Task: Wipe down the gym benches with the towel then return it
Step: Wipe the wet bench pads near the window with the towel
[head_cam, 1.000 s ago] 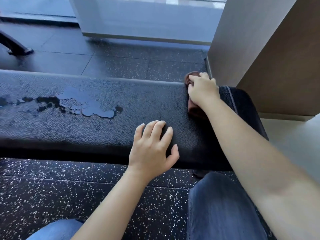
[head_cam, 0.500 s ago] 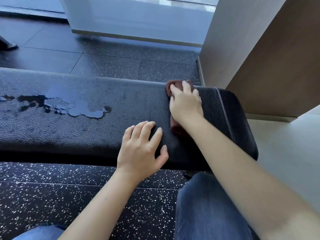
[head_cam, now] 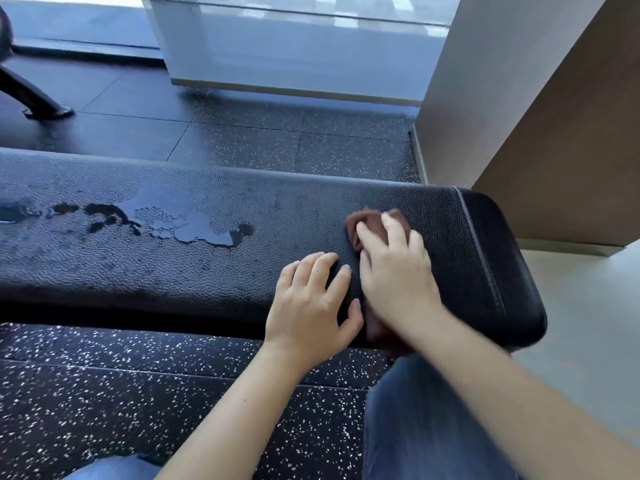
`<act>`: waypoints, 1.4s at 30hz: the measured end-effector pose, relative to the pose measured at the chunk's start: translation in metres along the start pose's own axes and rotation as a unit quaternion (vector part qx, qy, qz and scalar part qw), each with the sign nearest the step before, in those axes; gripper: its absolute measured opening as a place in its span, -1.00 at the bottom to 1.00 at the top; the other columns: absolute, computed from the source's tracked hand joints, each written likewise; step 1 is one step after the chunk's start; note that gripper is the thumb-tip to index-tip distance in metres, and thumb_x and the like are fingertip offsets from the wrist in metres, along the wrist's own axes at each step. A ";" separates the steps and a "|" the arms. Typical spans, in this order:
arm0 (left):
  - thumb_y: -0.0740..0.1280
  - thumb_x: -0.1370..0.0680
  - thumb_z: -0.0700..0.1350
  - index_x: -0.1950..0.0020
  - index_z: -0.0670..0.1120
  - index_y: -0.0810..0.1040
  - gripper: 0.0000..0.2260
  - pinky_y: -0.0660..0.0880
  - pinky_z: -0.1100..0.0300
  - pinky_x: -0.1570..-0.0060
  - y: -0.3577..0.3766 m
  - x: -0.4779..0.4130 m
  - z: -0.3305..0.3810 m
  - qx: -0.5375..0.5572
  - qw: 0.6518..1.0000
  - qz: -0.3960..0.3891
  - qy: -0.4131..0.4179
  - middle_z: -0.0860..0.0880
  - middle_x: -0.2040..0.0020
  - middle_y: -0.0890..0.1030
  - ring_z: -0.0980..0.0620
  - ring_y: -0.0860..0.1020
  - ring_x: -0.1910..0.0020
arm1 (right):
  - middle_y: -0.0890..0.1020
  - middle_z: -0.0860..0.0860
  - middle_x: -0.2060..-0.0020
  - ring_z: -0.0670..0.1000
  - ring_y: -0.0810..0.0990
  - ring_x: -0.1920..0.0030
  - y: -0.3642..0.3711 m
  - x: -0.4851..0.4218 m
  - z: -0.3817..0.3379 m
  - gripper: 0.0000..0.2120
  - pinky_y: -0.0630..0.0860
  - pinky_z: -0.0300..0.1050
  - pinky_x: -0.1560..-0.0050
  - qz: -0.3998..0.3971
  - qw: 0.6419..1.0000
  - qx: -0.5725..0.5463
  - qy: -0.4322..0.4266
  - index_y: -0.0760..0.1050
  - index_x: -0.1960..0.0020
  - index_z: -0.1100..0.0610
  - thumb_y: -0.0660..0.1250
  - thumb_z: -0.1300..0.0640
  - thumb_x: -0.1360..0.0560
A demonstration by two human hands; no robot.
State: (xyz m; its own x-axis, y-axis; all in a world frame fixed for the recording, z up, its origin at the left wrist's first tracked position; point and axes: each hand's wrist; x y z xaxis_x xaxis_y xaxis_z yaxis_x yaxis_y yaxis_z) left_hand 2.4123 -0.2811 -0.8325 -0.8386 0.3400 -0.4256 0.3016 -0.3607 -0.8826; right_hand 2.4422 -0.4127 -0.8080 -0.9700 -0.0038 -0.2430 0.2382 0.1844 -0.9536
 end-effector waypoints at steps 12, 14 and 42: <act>0.20 -0.42 0.01 -0.11 -0.16 0.61 -0.60 0.37 -0.14 -0.19 -0.024 0.027 -0.019 -0.063 0.998 -0.002 0.005 -0.22 -0.22 0.54 -0.18 0.52 -0.17 | 0.40 0.22 -0.33 0.30 0.48 -0.06 -0.001 0.043 -0.037 -0.59 0.49 0.12 0.00 0.016 1.000 -0.013 0.023 0.48 -0.28 0.06 0.35 0.16 -0.44; 0.19 -0.43 0.02 -0.11 -0.17 0.61 -0.60 0.36 -0.16 -0.19 -0.025 0.028 -0.029 -0.076 0.997 0.004 -0.003 -0.22 -0.21 0.54 -0.20 0.51 -0.19 | 0.48 0.25 -0.26 0.32 0.53 0.03 0.001 0.055 -0.045 -0.60 0.52 0.12 0.11 0.035 0.999 -0.007 0.035 0.54 -0.21 0.10 0.42 0.21 -0.38; 0.18 -0.44 0.03 -0.07 -0.18 0.63 -0.61 0.36 -0.17 -0.20 -0.018 0.023 -0.065 -0.043 0.998 0.041 -0.012 -0.18 -0.13 0.59 -0.18 0.54 -0.15 | 0.26 0.11 -0.41 0.25 0.35 -0.21 0.023 -0.037 -0.067 -0.61 0.37 0.11 -0.17 -0.015 1.000 0.022 0.016 0.32 -0.37 -0.03 0.15 0.07 -0.54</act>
State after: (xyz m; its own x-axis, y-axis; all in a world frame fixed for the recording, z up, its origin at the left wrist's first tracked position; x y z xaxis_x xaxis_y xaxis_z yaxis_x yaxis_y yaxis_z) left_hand 2.4175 -0.2100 -0.8390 -0.8198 0.2903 -0.4937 0.4073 -0.3105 -0.8589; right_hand 2.4803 -0.3425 -0.8085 -0.9778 0.0220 -0.2085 0.2095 0.1413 -0.9676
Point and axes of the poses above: each hand's wrist, its own x-axis away from the middle knuckle, its own y-axis out of the palm, z = x × y
